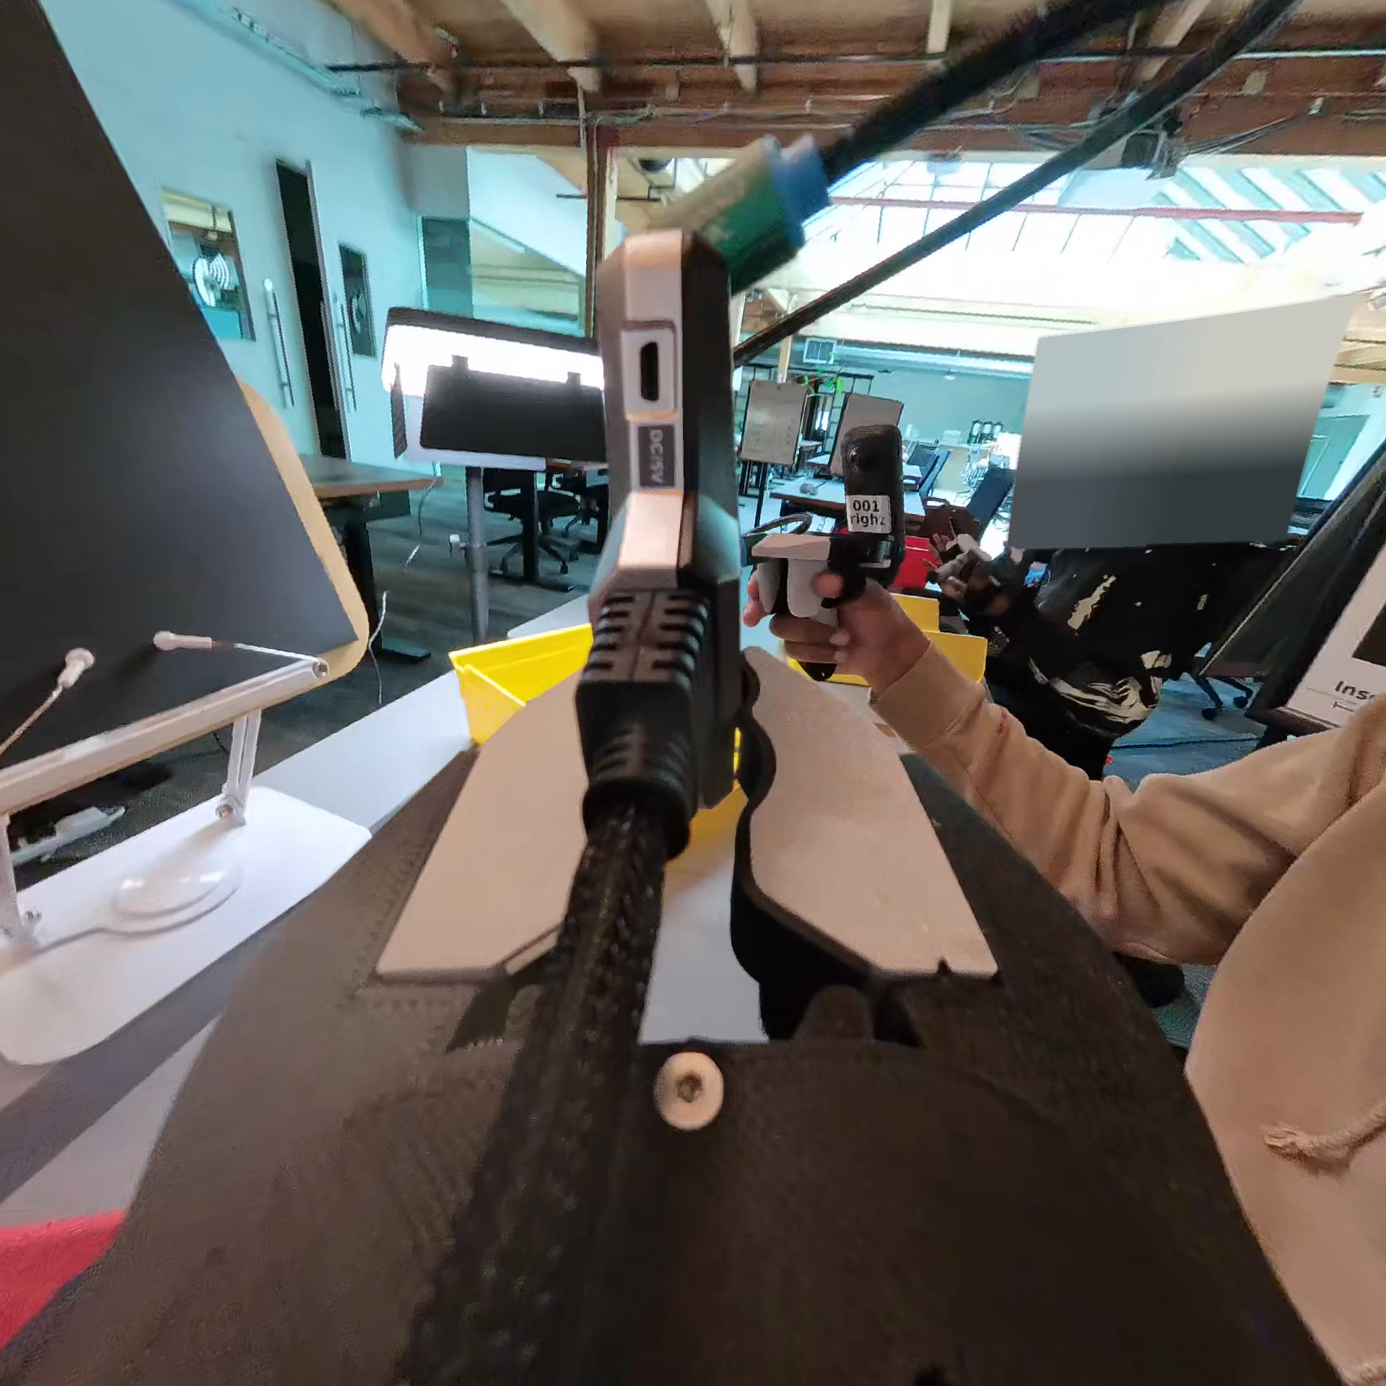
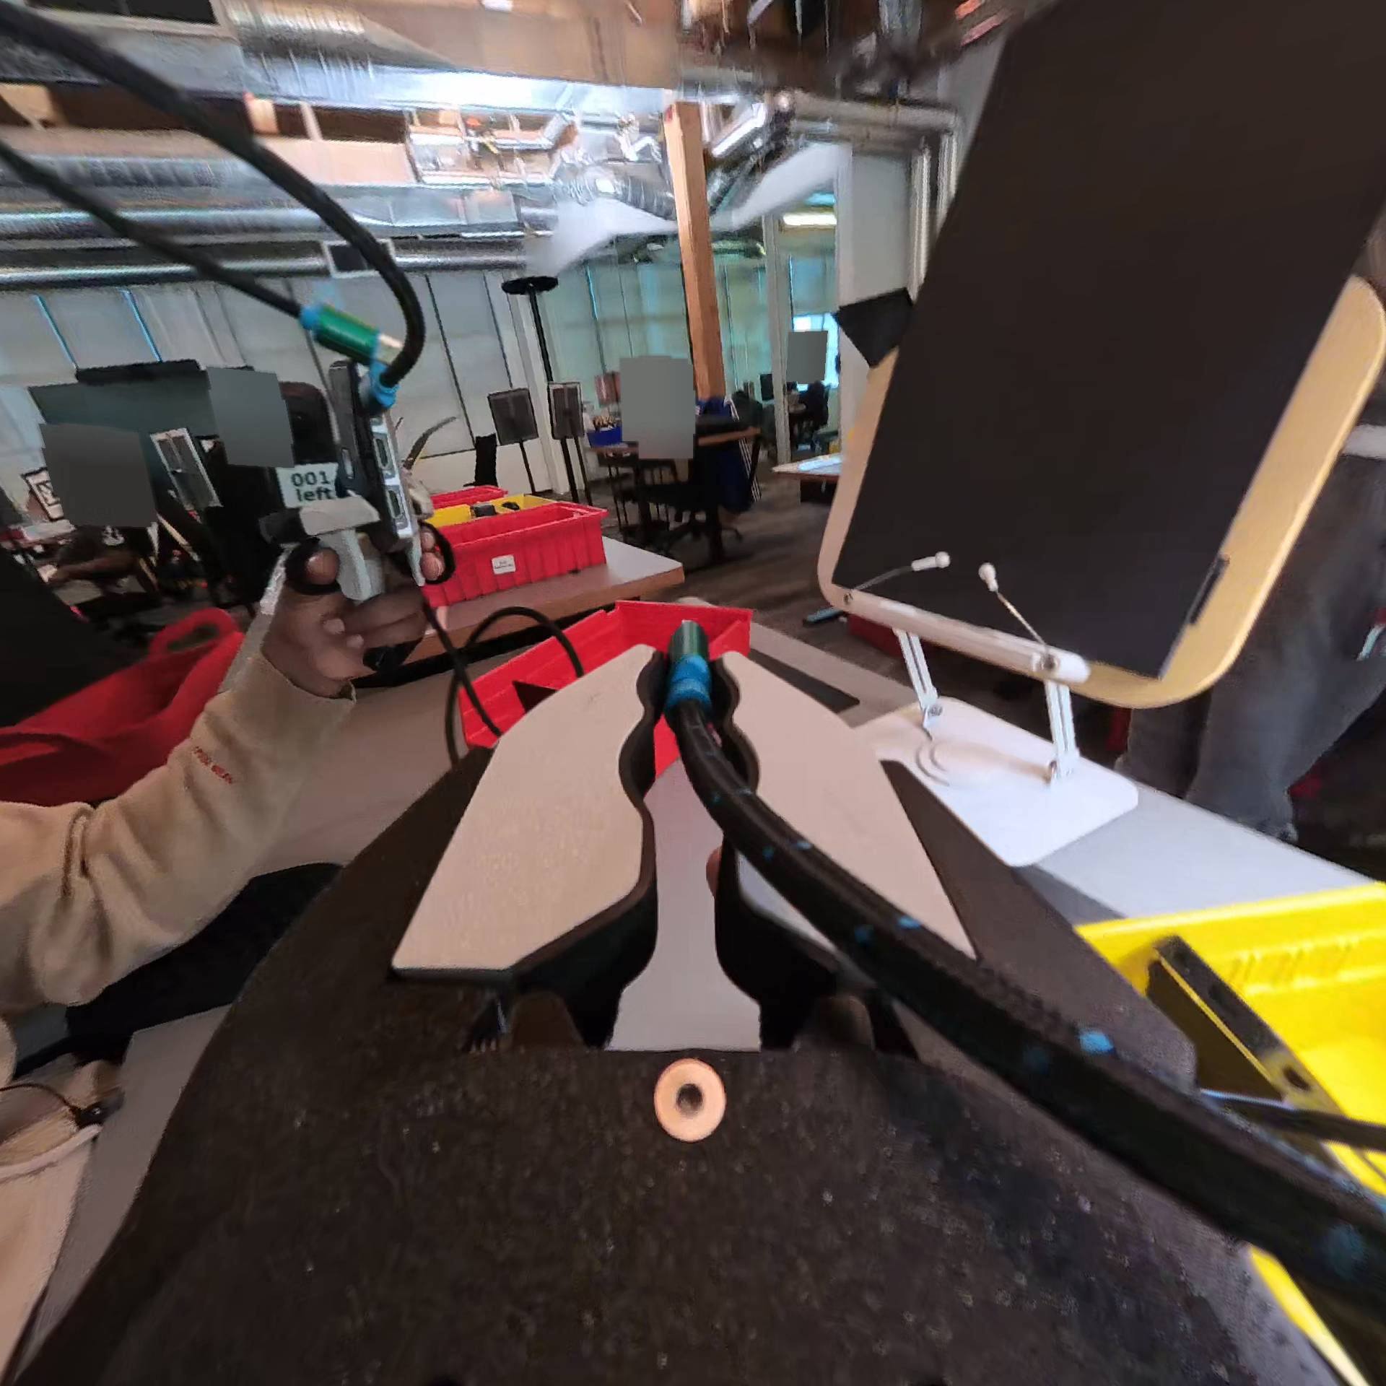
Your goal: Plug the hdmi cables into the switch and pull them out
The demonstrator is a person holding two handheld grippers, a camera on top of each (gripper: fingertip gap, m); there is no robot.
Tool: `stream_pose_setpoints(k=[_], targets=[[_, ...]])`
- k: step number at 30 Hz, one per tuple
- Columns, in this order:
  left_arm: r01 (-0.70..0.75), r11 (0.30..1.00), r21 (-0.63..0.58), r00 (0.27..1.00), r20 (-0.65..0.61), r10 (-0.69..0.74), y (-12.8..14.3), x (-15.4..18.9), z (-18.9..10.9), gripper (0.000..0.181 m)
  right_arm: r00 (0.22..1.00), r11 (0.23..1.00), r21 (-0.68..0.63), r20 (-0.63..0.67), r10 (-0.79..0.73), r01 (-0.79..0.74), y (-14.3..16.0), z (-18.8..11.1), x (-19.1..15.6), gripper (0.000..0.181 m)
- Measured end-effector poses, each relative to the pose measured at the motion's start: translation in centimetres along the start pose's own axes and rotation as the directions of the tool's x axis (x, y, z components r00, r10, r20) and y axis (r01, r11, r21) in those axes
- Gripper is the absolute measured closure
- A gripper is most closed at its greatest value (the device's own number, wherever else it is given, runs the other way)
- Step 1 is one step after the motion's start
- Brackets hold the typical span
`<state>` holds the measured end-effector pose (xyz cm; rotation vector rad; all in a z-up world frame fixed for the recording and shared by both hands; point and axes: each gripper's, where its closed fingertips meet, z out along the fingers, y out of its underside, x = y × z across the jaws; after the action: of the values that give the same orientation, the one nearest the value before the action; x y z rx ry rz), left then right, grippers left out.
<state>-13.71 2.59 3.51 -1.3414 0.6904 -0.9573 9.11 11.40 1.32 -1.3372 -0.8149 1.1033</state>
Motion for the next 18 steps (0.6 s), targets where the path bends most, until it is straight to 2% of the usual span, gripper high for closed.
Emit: stream_pose_setpoints(k=[5,9,11,14,16,18], targets=[[0.047,0.999,-0.019,0.999,0.015,-0.047,0.4,-0.2,0.2,0.161,0.995,0.993,-0.068,-0.044,0.094,-0.096,2.4,0.3,2.2,0.170],[0.064,0.997,-0.034,0.998,0.023,-0.063,0.9,-0.6,0.4,0.161,0.973,0.978,-0.015,-0.104,0.204,-0.207,4.3,0.9,5.2,0.170],[0.073,0.996,-0.043,0.997,0.019,-0.073,1.2,-0.6,0.7,0.161,0.930,0.943,0.048,-0.155,0.333,-0.330,5.6,1.2,7.4,0.170],[0.071,0.995,-0.068,0.997,0.021,-0.069,1.9,-0.7,1.2,0.161,0.799,0.821,0.116,-0.191,0.571,-0.559,8.2,1.2,10.2,0.166],[0.066,0.994,-0.088,0.998,0.029,-0.063,2.3,-0.9,1.4,0.159,0.751,0.774,0.032,-0.218,0.623,-0.632,10.3,1.3,10.5,0.156],[0.063,0.993,-0.102,0.998,0.038,-0.059,2.6,-1.1,1.4,0.161,0.812,0.809,-0.165,-0.290,0.507,-0.564,11.9,0.4,10.0,0.155]])
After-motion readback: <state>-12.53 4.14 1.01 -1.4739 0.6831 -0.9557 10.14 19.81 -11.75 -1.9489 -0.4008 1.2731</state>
